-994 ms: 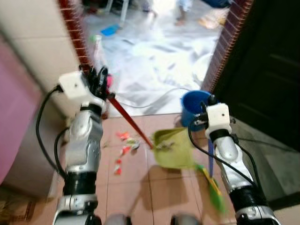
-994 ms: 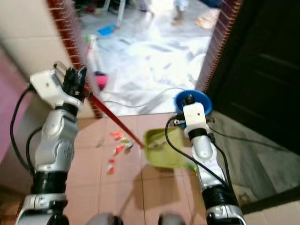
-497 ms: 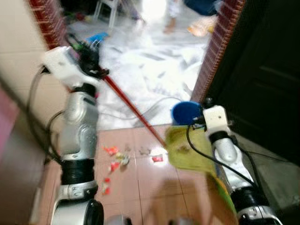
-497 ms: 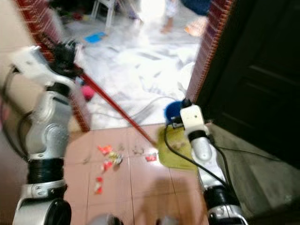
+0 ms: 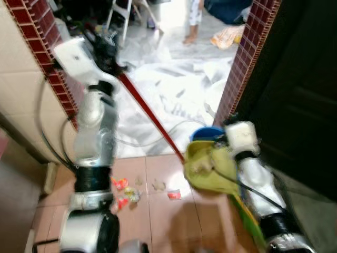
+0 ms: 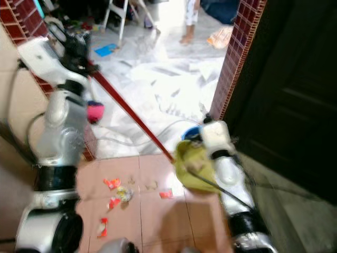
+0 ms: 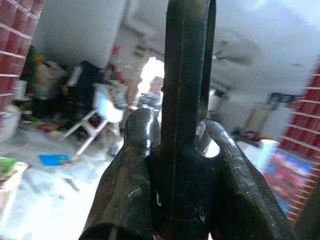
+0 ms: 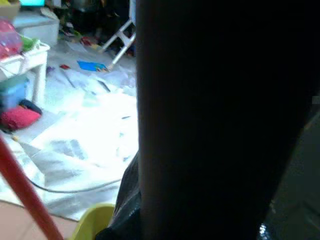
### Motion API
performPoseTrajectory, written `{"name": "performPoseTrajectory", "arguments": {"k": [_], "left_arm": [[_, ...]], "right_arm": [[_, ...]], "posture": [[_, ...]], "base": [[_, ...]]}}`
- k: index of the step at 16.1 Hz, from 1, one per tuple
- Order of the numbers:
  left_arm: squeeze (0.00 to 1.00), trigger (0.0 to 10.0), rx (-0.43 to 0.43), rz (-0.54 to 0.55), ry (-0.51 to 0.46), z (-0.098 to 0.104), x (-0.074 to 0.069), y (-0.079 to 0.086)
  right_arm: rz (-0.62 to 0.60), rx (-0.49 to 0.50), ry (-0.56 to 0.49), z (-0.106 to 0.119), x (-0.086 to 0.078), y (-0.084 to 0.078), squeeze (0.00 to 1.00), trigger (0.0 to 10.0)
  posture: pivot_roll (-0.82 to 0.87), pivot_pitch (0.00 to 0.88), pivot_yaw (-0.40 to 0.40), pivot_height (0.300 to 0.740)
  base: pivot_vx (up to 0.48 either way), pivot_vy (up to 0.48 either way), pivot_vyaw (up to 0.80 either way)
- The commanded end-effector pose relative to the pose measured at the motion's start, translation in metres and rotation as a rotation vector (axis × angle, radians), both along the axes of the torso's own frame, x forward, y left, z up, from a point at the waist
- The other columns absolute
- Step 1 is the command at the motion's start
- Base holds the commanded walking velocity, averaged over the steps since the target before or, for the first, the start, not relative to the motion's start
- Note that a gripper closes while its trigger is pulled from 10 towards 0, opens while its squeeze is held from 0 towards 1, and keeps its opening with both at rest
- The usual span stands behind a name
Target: Sweep floor
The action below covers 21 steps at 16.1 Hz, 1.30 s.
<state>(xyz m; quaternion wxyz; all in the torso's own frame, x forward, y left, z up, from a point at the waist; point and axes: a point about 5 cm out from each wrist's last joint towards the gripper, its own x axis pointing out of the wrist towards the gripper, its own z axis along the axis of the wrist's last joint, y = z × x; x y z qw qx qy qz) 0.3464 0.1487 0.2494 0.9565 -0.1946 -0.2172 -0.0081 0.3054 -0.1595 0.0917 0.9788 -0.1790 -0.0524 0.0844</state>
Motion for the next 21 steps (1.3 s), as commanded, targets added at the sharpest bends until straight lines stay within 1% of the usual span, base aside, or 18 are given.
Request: {"name": "performPoseTrajectory", "arguments": {"k": [1, 3, 5, 8, 13, 16, 17, 20, 21], "left_arm": [[0.00, 10.0, 0.032, 0.004, -0.093, 0.020, -0.002, -0.009], [0.00, 10.0, 0.033, 0.010, -0.090, 0.020, -0.002, -0.010], [0.00, 10.0, 0.016, 0.008, -0.084, 0.018, -0.001, -0.012], [0.00, 10.0, 0.018, -0.001, -0.084, 0.017, 0.001, -0.021], [0.00, 10.0, 0.027, 0.027, -0.080, 0.016, 0.003, -0.019], [0.00, 10.0, 0.020, 0.038, -0.072, 0.015, 0.005, -0.021], [0.00, 10.0, 0.030, 0.033, -0.071, 0.014, 0.005, -0.023], [0.00, 10.0, 0.116, 0.020, -0.072, 0.006, 0.003, -0.030], [0.00, 10.0, 0.132, 0.017, -0.075, 0.003, 0.001, -0.033]], "right_arm": [[0.004, -0.007, -0.048, 0.011, 0.002, -0.004, 0.00, 10.0], [0.004, -0.005, -0.046, 0.010, 0.002, -0.004, 0.00, 10.0], [0.005, -0.005, -0.045, 0.010, 0.002, -0.004, 0.00, 10.0], [0.023, -0.011, -0.055, 0.012, 0.001, 0.000, 0.00, 10.0], [0.038, -0.027, -0.063, 0.012, 0.001, 0.002, 0.00, 10.0], [0.049, -0.030, -0.063, 0.012, 0.001, 0.005, 0.00, 10.0], [0.053, -0.032, -0.061, 0.011, 0.000, 0.006, 0.00, 10.0], [0.058, -0.038, -0.051, 0.009, -0.001, 0.005, 0.00, 10.0], [0.058, -0.037, -0.051, 0.009, -0.001, 0.006, 0.00, 10.0]], "posture": [[-0.06, 0.000, 0.032, 0.740], [-0.06, 0.000, 0.032, 0.740], [-0.06, 0.000, 0.032, 0.740], [-0.06, 0.000, 0.039, 0.740], [-0.07, 0.000, 0.042, 0.740], [-0.06, 0.000, 0.041, 0.740], [-0.06, 0.000, 0.041, 0.740], [-0.06, 0.000, 0.041, 0.740], [-0.06, 0.000, 0.041, 0.740]], "base": [[0.461, 0.000, 0.00], [0.471, 0.000, 0.00], [0.480, 0.000, 0.00], [0.480, 0.000, 0.00], [0.480, 0.000, 0.00], [0.421, 0.000, 0.00], [0.000, 0.000, 0.00], [0.000, 0.000, 0.00], [0.000, 0.000, 0.00]]}}
